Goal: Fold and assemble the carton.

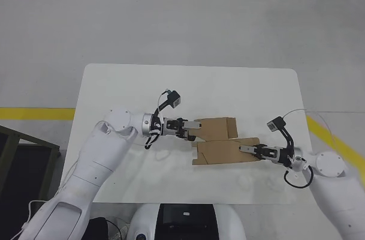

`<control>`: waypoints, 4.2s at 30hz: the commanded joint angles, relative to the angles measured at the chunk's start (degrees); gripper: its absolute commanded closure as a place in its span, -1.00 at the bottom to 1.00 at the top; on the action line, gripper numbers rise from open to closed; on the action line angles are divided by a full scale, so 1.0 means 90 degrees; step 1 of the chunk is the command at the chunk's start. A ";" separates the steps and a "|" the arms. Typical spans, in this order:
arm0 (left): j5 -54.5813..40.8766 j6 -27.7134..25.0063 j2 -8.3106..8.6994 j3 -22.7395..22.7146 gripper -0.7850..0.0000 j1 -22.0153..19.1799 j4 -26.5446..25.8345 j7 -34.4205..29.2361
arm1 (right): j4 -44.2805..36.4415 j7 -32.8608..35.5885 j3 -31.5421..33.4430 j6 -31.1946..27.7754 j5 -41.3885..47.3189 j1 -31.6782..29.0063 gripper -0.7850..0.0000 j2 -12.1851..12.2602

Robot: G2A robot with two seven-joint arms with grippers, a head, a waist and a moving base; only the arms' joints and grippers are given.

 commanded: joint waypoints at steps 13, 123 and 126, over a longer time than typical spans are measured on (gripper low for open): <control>0.0093 0.0177 0.0123 -0.0273 -1.00 0.0181 -0.0702 0.0148 | -0.0030 -0.0154 -0.0038 -0.0019 -0.0150 -0.0041 1.00 -0.0018; 0.1140 0.0381 0.0202 0.0395 1.00 -0.0034 -0.0417 0.0209 | -0.1354 0.0126 0.0630 -0.0487 0.0621 -0.0756 -1.00 0.0071; 0.1137 0.0354 0.0196 0.0445 1.00 -0.0050 -0.0428 0.0173 | -0.1427 0.0066 0.0331 -0.0548 0.0479 -0.0623 -1.00 0.0046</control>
